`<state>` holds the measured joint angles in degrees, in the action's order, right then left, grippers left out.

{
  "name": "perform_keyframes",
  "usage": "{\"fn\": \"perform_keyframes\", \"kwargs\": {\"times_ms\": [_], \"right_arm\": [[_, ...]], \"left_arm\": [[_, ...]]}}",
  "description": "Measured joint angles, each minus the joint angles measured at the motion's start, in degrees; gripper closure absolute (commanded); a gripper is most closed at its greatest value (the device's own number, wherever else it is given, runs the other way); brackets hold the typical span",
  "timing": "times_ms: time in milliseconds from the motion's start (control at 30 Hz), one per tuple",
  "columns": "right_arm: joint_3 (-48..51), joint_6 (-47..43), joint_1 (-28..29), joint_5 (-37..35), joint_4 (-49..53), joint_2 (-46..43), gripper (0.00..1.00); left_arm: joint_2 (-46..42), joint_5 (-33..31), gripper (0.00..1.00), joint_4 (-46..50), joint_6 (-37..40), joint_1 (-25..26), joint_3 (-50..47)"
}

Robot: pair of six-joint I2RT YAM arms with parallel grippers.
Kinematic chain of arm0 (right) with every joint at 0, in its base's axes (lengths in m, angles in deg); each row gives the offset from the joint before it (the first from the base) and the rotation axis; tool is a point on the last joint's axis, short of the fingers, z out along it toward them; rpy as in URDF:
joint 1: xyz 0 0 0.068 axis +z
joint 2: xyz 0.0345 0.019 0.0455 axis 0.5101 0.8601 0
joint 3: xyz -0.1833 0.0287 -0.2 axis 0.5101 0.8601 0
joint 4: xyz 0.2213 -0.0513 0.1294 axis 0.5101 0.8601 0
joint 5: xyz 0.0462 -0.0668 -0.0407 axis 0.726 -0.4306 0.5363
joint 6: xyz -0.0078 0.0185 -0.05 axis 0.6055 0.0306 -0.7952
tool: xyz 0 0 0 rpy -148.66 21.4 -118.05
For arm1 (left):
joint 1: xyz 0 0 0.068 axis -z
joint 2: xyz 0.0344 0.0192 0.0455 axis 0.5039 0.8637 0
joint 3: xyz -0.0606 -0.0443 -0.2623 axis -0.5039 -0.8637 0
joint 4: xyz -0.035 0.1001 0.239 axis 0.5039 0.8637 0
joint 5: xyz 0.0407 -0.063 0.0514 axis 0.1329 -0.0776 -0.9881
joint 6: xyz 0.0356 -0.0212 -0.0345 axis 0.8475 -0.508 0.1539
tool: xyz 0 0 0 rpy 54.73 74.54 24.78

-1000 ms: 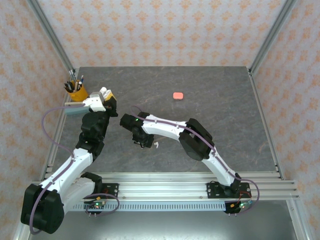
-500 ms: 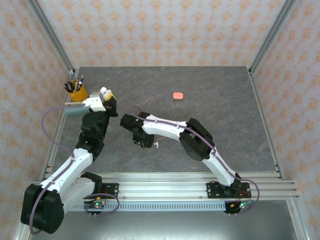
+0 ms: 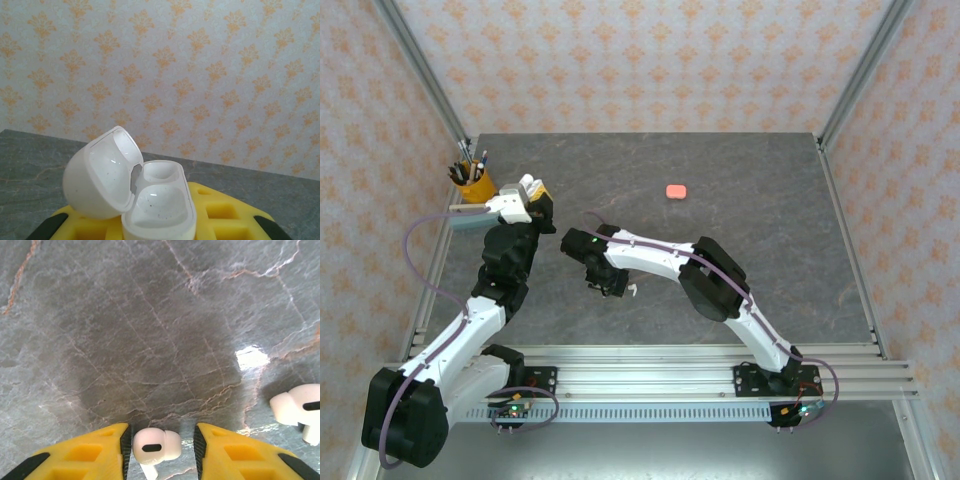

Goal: Insert the wireless bluetooth earbuds into the charging case

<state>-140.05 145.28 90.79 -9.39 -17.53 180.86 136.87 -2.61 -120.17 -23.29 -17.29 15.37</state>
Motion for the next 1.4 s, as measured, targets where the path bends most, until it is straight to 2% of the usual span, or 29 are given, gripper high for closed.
{"fn": "perform_keyframes", "kwargs": {"times_ms": [967,1400], "right_arm": [[0.13,-0.5,0.11,0.24,-0.11,-0.13,0.77],[5.92,-2.91,-0.33,-4.94,-3.21,-5.84,0.78]], "left_arm": [[0.0,0.0,1.0,0.0,-0.02,0.0,0.0],[0.02,0.24,1.0,0.24,0.04,0.0,0.17]]}}
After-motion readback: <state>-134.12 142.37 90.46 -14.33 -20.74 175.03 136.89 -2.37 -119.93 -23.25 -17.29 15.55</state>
